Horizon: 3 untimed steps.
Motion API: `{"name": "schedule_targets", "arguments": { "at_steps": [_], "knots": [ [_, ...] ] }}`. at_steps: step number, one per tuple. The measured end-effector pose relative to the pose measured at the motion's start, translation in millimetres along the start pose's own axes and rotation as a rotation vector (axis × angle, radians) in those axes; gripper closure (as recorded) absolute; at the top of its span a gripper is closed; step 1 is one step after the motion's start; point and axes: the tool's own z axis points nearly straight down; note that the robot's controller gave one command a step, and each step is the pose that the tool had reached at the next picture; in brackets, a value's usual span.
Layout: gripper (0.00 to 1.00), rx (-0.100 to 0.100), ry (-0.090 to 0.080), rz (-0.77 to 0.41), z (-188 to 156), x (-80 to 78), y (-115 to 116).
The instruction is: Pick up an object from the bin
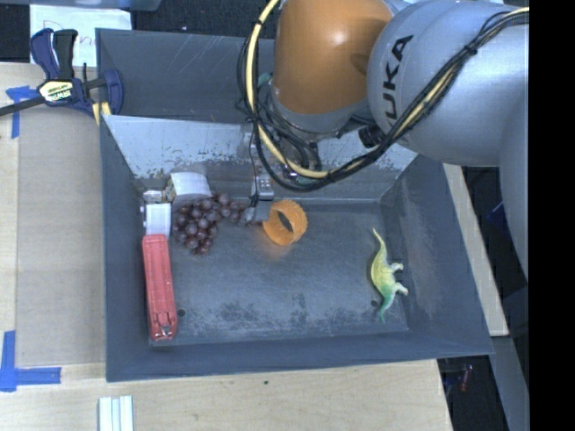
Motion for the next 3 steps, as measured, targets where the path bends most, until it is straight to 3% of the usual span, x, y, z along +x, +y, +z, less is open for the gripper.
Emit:
{"name": "schedule_targets", "arguments": {
  "at_steps": [1,2,3],
  "knots": [
    [0.0,-0.002,-0.009,0.003,-5.4,-1.4,-0.7],
    [0.0,-0.002,-0.013,-0.113,108.7,-8.0,15.5],
    [0.0,-0.001,-0.018,-0.228,99.6,-7.7,23.1]
  ]
}}
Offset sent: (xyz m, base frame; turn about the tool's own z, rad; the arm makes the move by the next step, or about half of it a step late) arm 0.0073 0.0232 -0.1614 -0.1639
